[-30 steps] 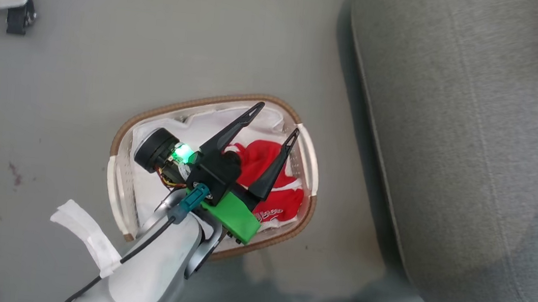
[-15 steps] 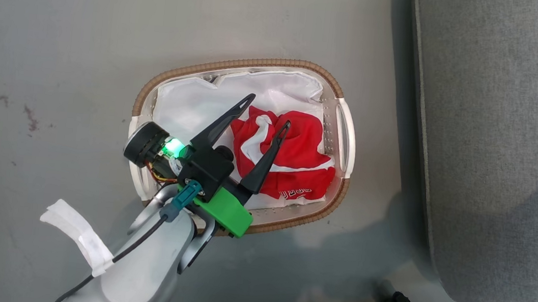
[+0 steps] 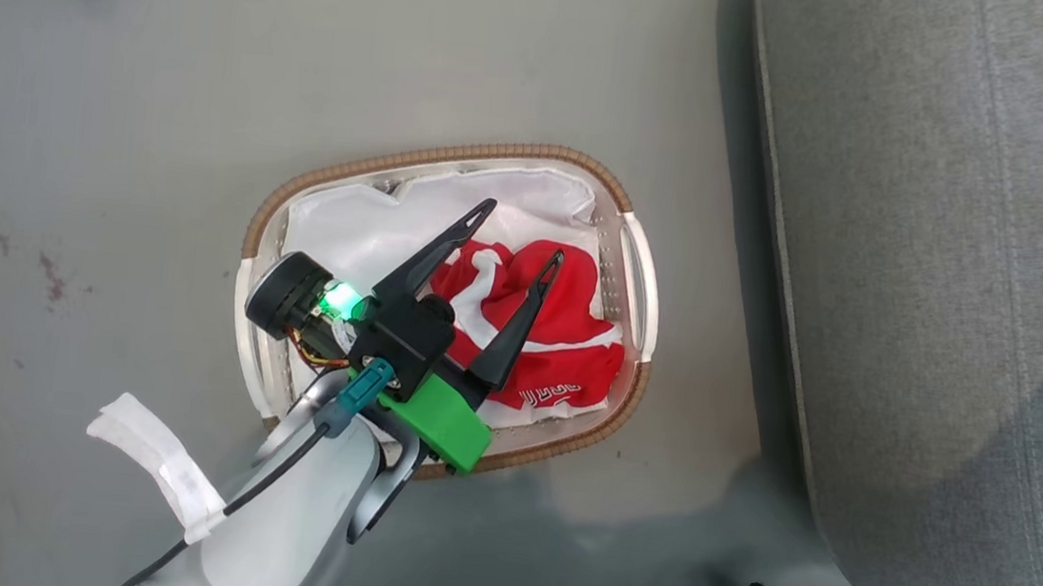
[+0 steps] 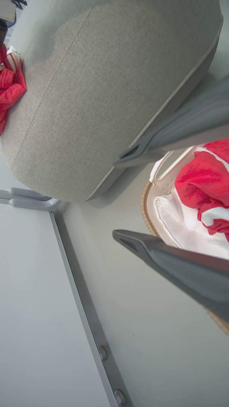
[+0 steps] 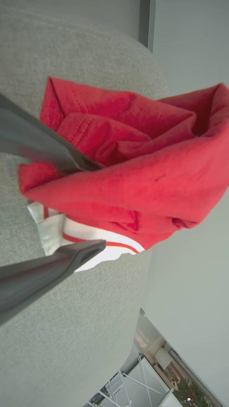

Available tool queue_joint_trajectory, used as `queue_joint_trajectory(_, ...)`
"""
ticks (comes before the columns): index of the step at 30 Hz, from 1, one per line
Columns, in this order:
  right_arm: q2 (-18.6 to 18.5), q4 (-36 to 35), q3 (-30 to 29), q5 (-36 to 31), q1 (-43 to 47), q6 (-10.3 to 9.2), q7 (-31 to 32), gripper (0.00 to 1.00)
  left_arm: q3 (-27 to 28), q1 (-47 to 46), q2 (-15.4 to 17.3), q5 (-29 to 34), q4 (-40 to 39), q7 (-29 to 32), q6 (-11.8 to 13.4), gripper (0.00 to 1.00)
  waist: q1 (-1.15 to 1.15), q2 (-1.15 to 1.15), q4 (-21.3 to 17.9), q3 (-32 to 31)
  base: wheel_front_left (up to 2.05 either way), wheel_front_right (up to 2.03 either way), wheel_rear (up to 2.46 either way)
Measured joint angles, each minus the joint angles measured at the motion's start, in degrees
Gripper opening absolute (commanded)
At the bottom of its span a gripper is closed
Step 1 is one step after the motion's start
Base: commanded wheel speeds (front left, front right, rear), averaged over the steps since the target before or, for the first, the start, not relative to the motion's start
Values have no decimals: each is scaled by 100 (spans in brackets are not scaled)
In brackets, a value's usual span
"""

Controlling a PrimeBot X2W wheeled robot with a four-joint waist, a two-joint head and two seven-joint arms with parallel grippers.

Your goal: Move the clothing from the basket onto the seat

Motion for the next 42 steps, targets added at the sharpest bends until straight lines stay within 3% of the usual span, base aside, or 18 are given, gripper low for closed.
queue_joint_trajectory(10,-27,-214,546,147,809,0,-1,100,198,183,-116,-299,105,1,0,100,0,0,-31,-751,0,0,0)
queue_joint_trajectory(16,-253,-325,831,250,889,0,-1,100,599,477,-218,-401,120,0,0,100,-1,0,40,-1298,0,0,0)
queue_joint_trajectory(23,-223,-537,1234,405,888,0,-1,100,1150,920,-313,-443,99,0,4,100,-1,0,226,-1956,0,0,0)
queue_joint_trajectory(30,313,-867,1634,587,1240,0,-1,100,1914,1380,-353,-457,42,0,134,100,-1,0,493,-2531,0,0,0)
queue_joint_trajectory(42,1302,-1402,1938,650,2393,0,-1,100,2948,2204,-371,-423,-34,1,141,100,-1,0,953,-3296,0,0,0)
